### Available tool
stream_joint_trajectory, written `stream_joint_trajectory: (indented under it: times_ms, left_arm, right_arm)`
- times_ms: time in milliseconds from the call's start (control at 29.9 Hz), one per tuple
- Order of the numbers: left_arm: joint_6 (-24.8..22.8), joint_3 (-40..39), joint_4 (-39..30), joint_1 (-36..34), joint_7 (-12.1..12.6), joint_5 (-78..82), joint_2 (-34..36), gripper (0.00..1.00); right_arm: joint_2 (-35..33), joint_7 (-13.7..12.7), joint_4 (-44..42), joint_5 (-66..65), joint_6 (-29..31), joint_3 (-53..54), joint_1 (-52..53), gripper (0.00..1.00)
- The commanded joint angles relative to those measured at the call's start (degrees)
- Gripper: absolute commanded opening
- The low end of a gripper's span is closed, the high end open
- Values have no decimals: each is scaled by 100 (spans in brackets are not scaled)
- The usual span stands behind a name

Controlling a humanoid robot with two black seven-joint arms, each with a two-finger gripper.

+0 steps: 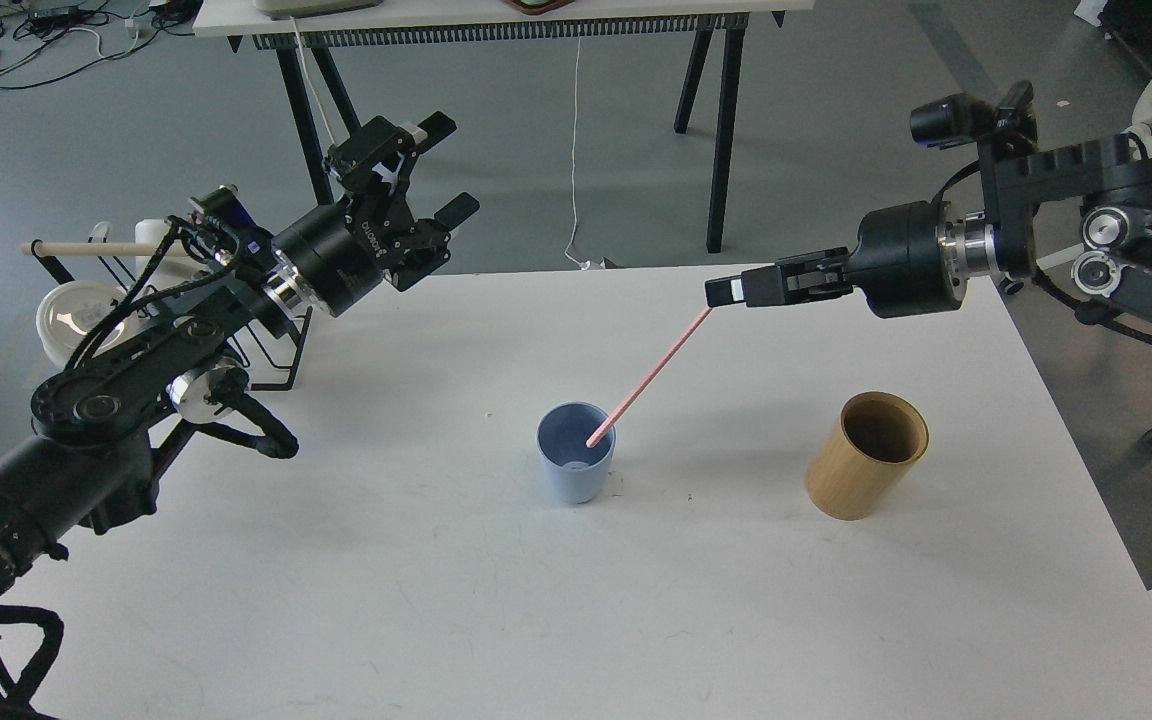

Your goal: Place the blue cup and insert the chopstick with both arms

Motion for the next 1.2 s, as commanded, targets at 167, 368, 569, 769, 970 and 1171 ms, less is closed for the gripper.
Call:
stream_joint_trajectory:
  times_ms: [167,368,569,769,970,1171]
  left_arm:
    - [0,1,2,0,0,-5,9,98]
    - [0,1,2,0,0,-5,9,98]
    - [0,1,2,9,0,-5,9,98]
    - [0,1,2,9,0,-5,9,98]
    - [0,1,2,9,0,-5,9,98]
    - [0,1,-6,0,0,-5,97,98]
  right_arm:
    - [266,0,-167,-10,0,-16,-15,7]
    - [275,0,-194,-10,0,-16,-24,19]
    - [284,0,-176,-2,0,-7,-59,23]
    - [293,0,-176,60,0,63,-59,30]
    - [214,0,-264,480,0,467,-77,96]
    - [-32,0,-712,1289,0,897,-410,99]
